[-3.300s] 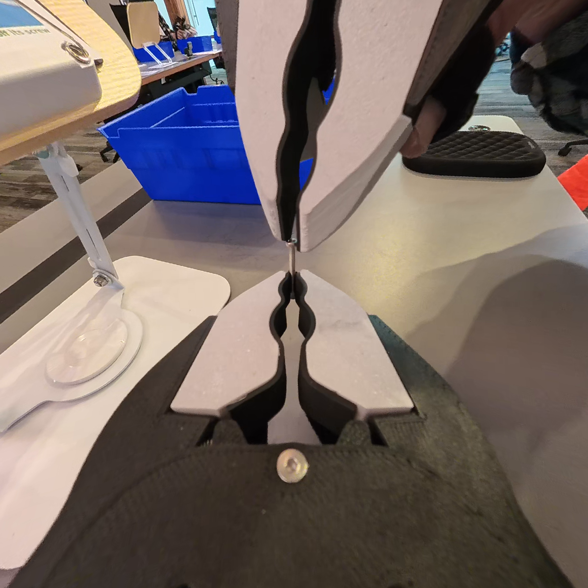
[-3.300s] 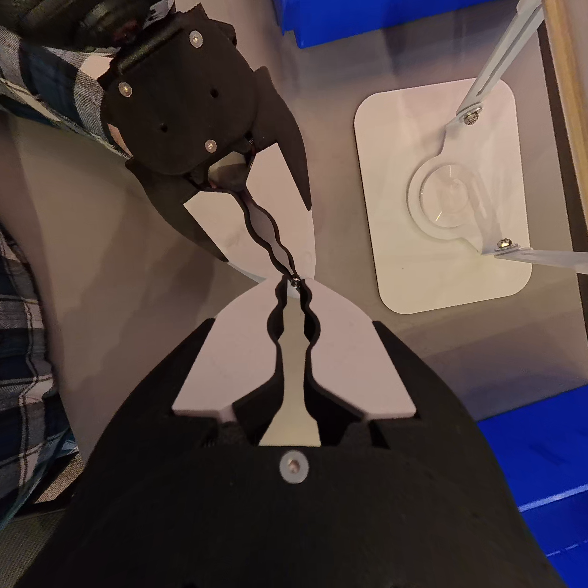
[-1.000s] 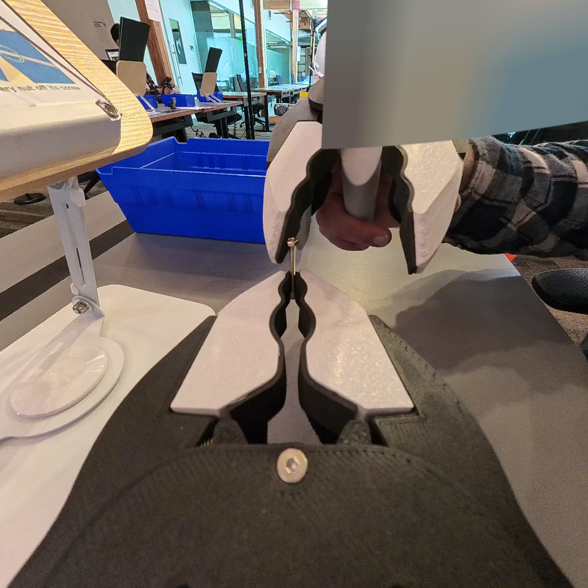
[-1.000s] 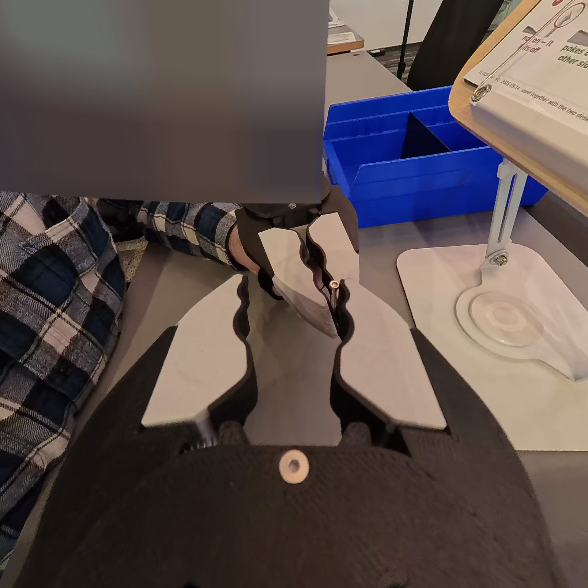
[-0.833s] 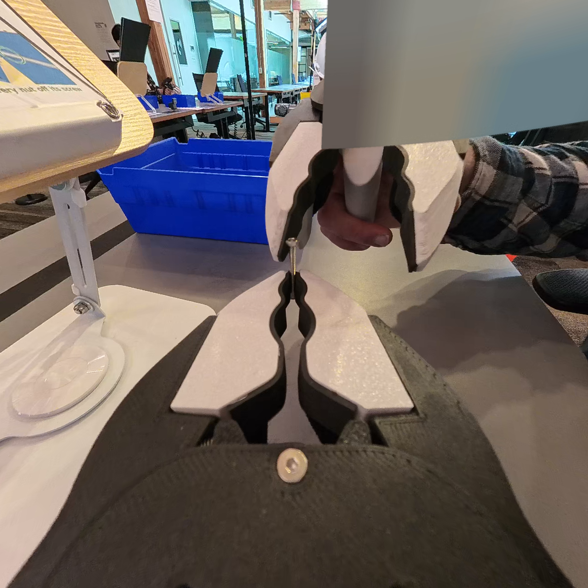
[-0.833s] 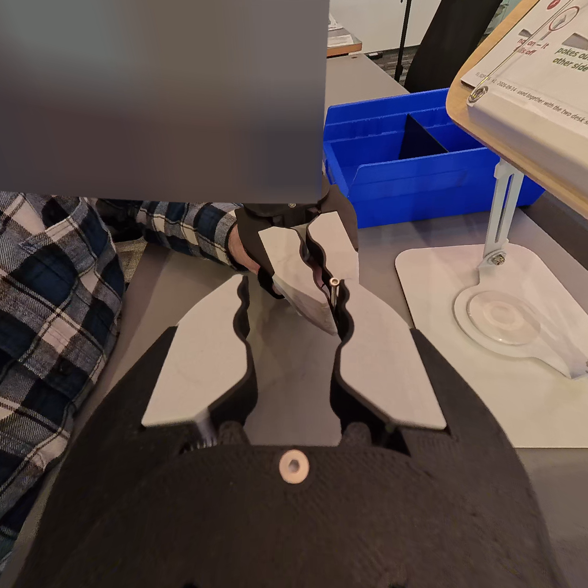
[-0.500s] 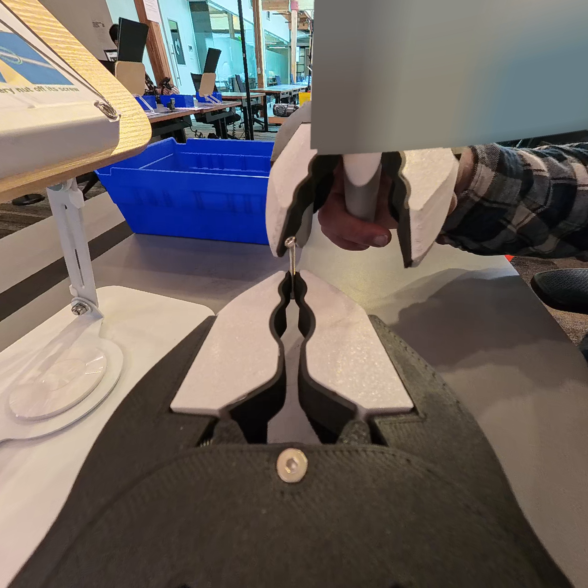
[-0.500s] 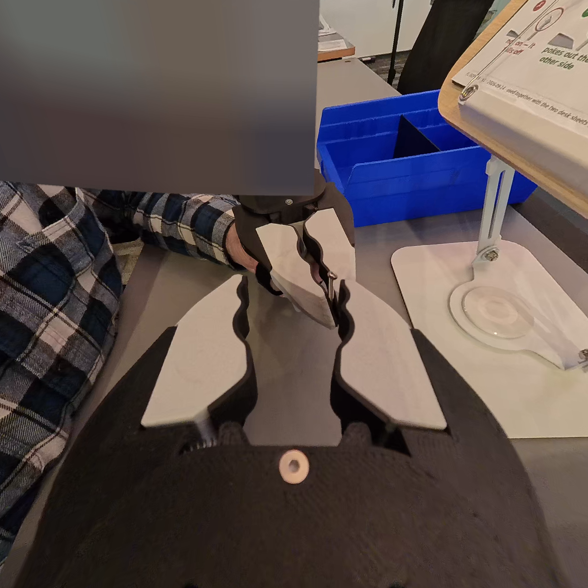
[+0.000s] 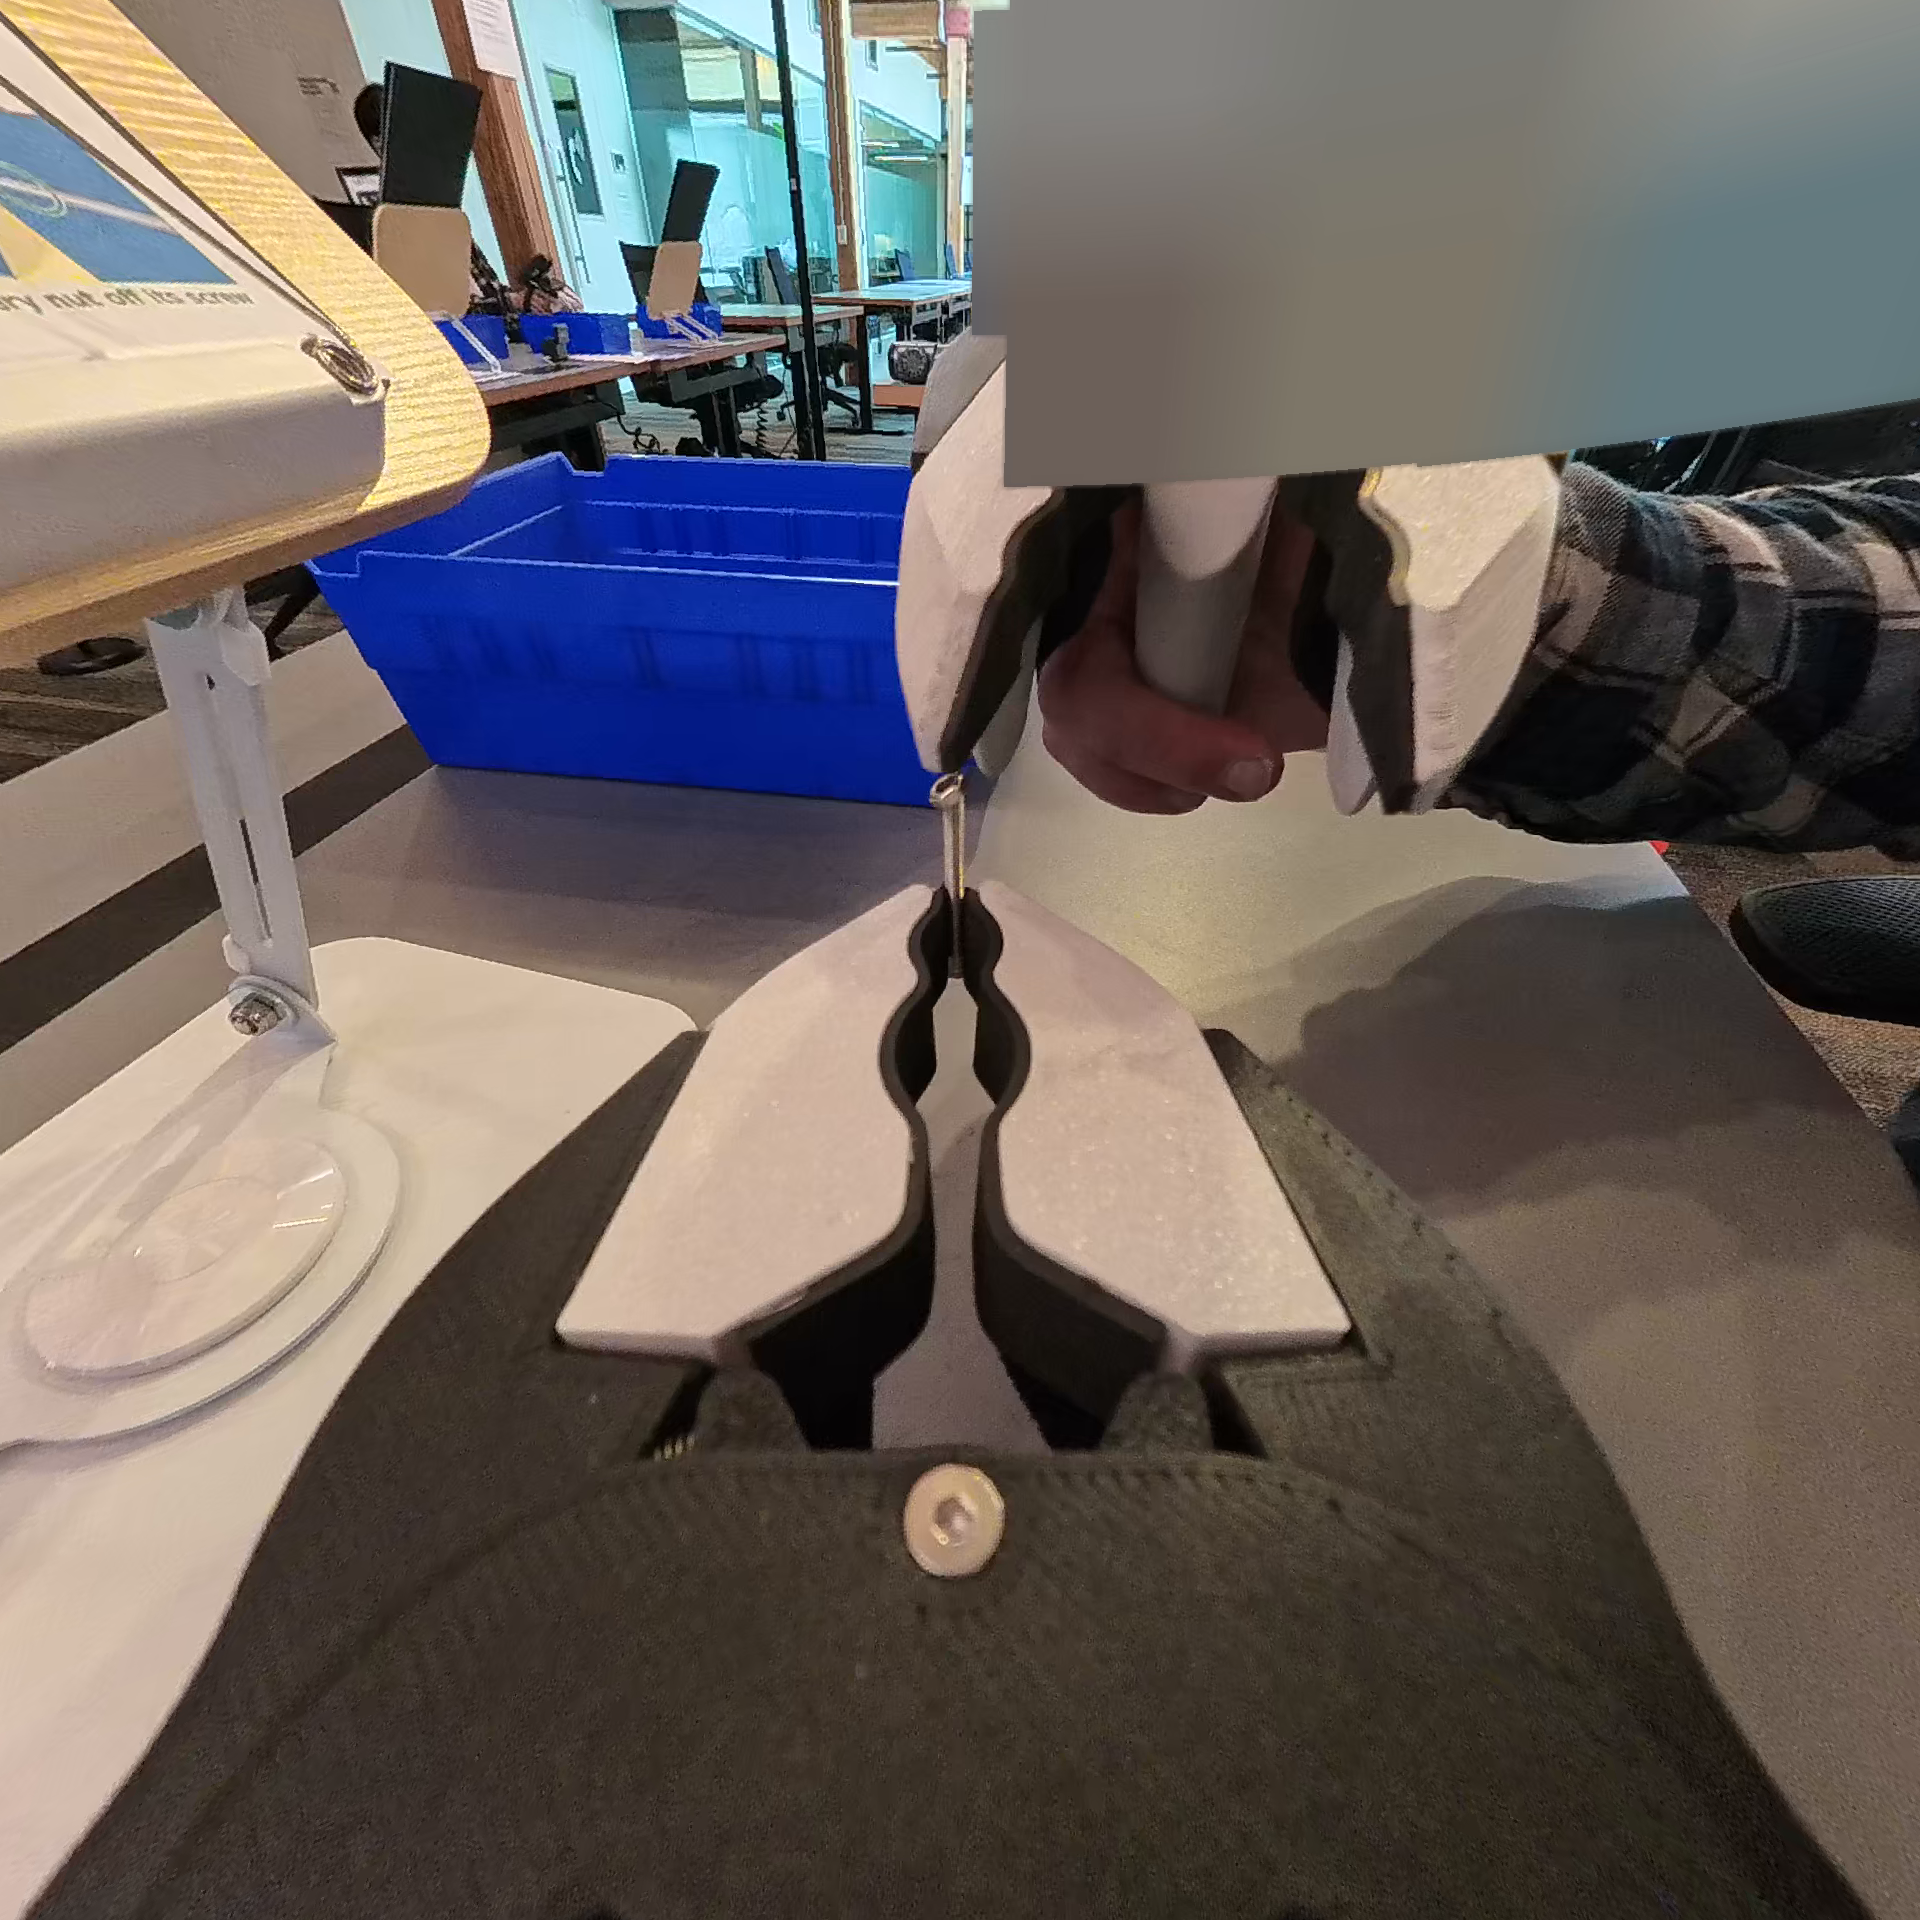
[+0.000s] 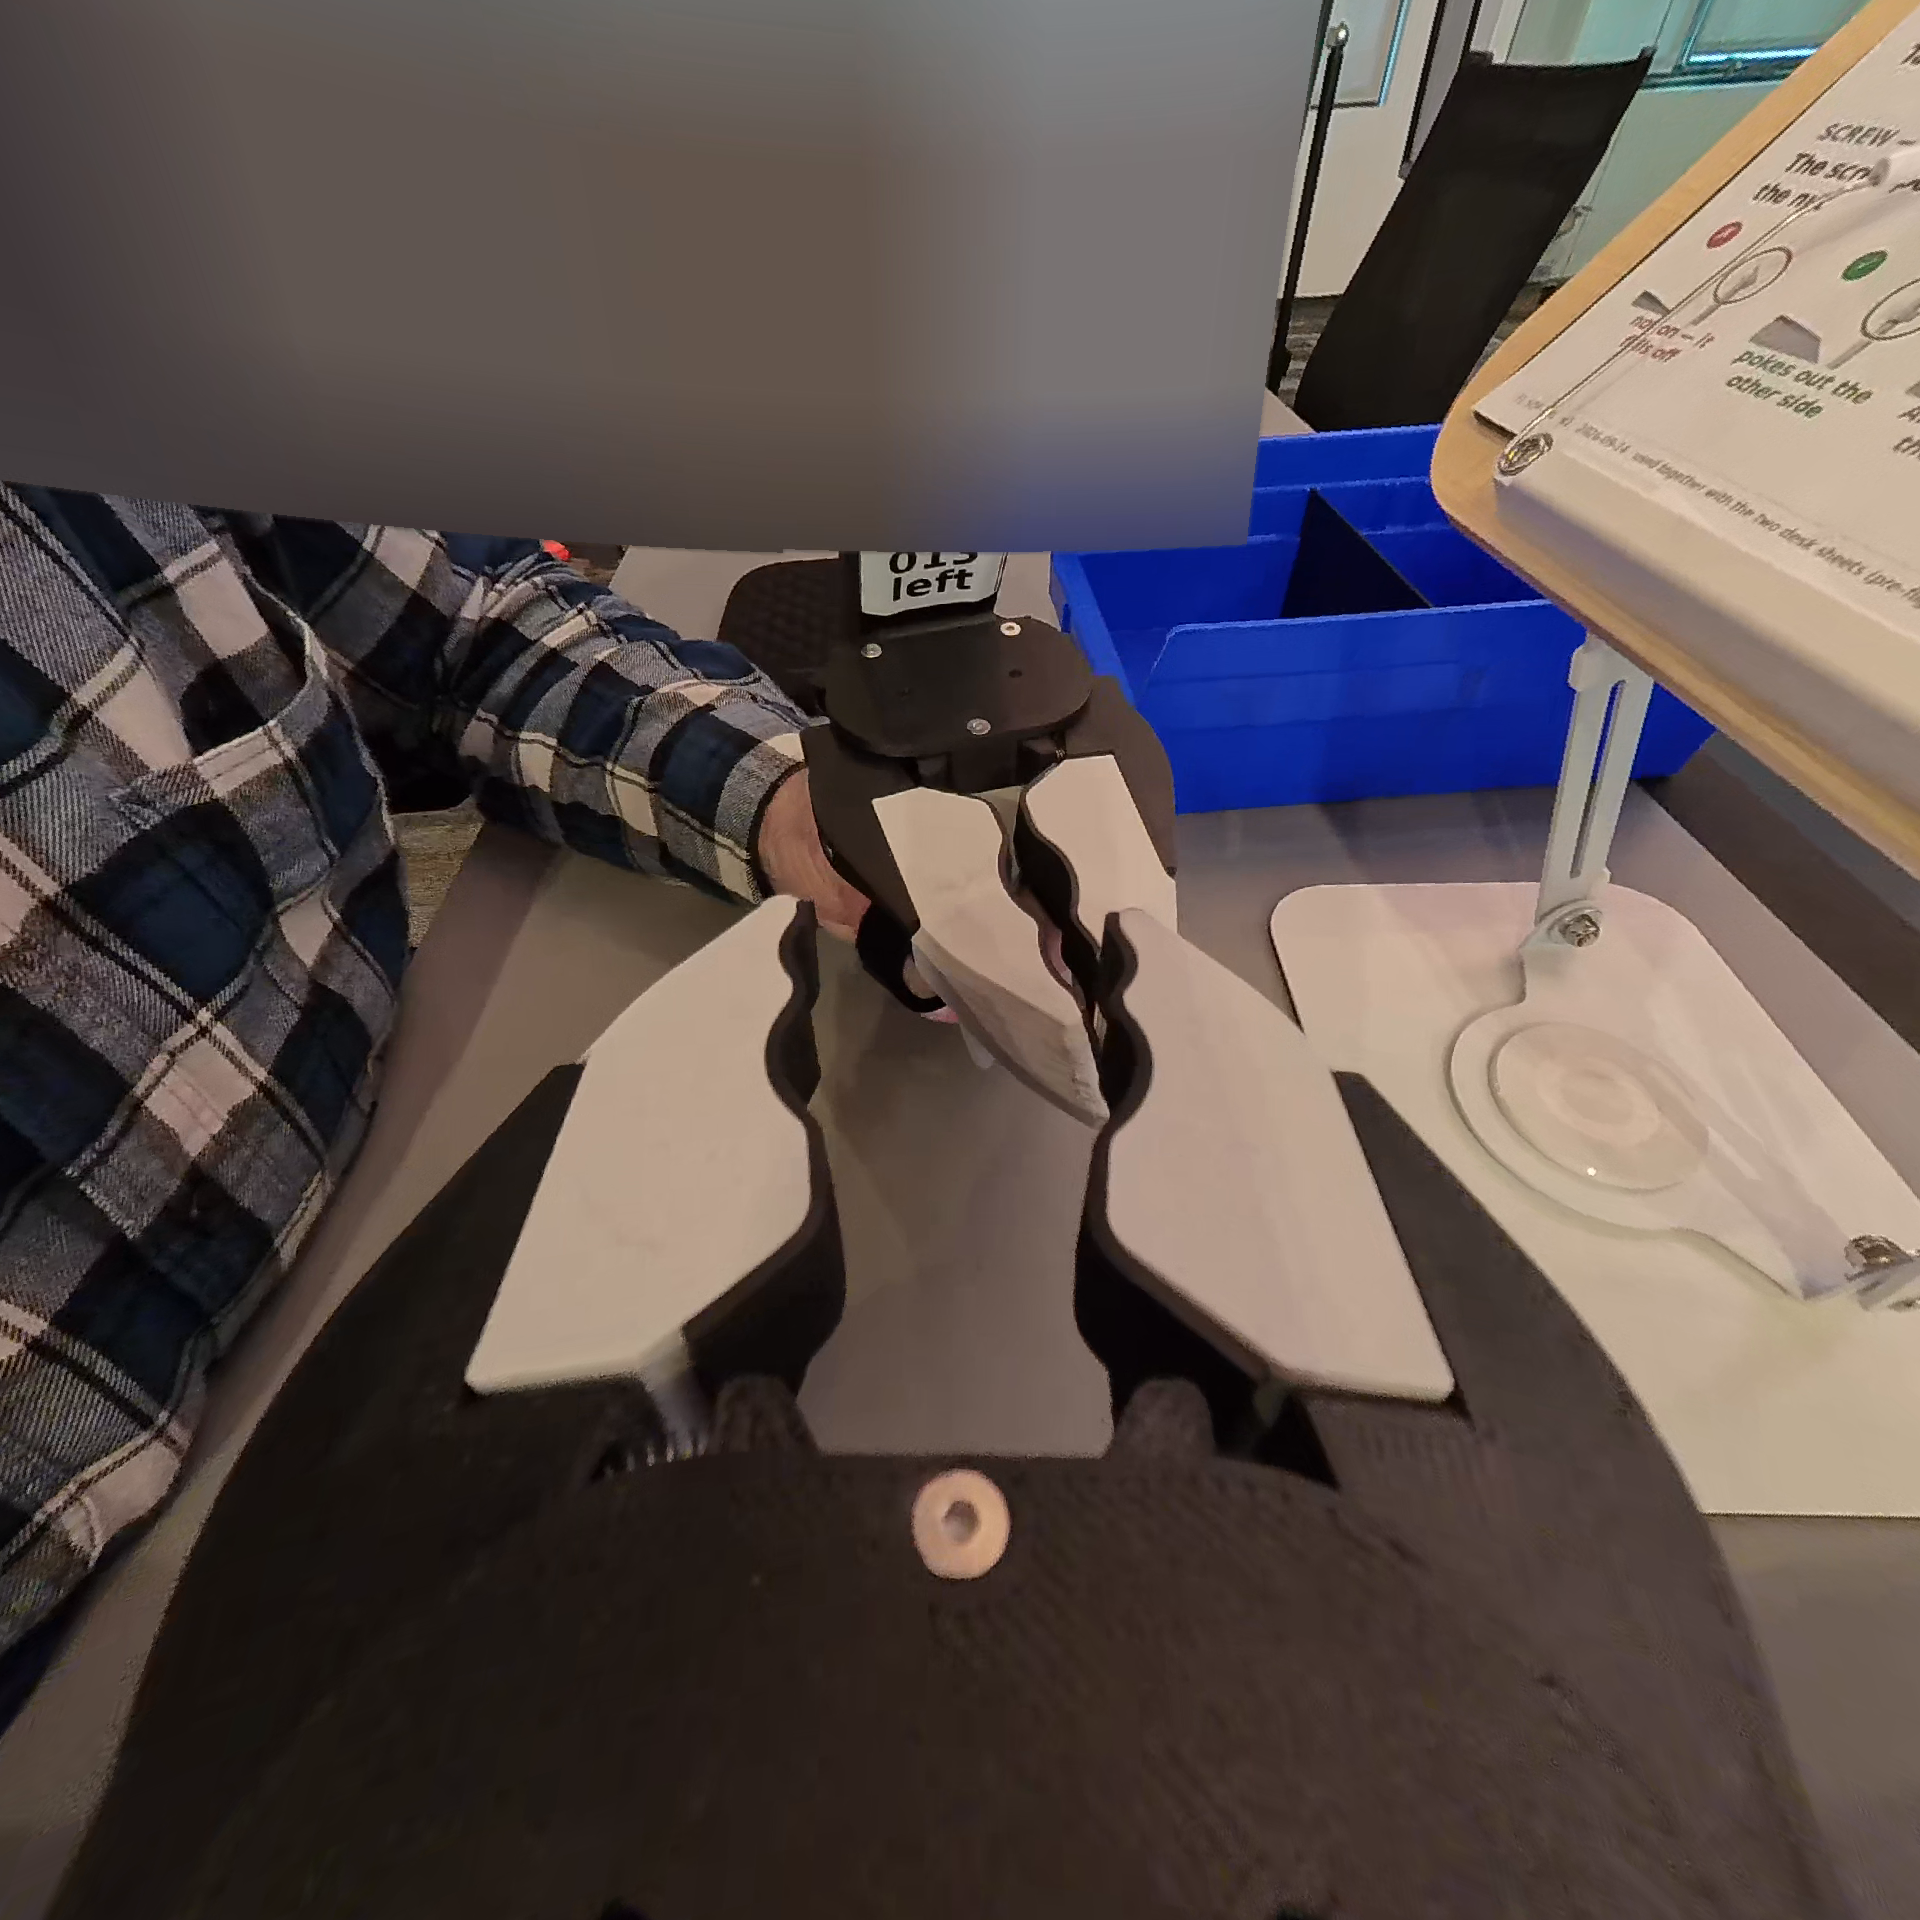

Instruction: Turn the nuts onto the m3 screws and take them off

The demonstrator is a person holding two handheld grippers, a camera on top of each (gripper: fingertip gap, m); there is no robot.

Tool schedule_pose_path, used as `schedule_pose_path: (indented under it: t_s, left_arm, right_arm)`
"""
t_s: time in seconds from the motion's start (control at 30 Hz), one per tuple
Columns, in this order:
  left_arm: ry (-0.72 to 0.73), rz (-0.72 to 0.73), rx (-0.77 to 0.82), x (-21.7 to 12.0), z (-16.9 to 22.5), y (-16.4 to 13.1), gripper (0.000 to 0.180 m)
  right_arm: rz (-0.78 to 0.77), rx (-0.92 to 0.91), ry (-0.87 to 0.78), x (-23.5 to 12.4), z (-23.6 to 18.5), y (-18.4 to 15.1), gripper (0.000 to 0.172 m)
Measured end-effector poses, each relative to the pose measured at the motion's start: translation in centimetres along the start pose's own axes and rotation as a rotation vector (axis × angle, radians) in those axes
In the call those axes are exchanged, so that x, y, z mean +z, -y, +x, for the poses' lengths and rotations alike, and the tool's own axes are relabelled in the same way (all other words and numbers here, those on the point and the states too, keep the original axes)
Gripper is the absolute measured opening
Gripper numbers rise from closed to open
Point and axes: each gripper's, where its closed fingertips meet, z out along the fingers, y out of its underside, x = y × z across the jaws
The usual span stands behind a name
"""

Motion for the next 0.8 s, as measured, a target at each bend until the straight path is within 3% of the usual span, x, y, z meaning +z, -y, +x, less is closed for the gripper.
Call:
schedule_pose_path:
  t_s: [0.8]
  left_arm:
    - [-0.007, 0.001, 0.008, -0.03, 0.17, 0.16, 0.002]
  right_arm:
    - [0.018, 0.002, -0.004, -0.04, 0.22, 0.11, 0.054]
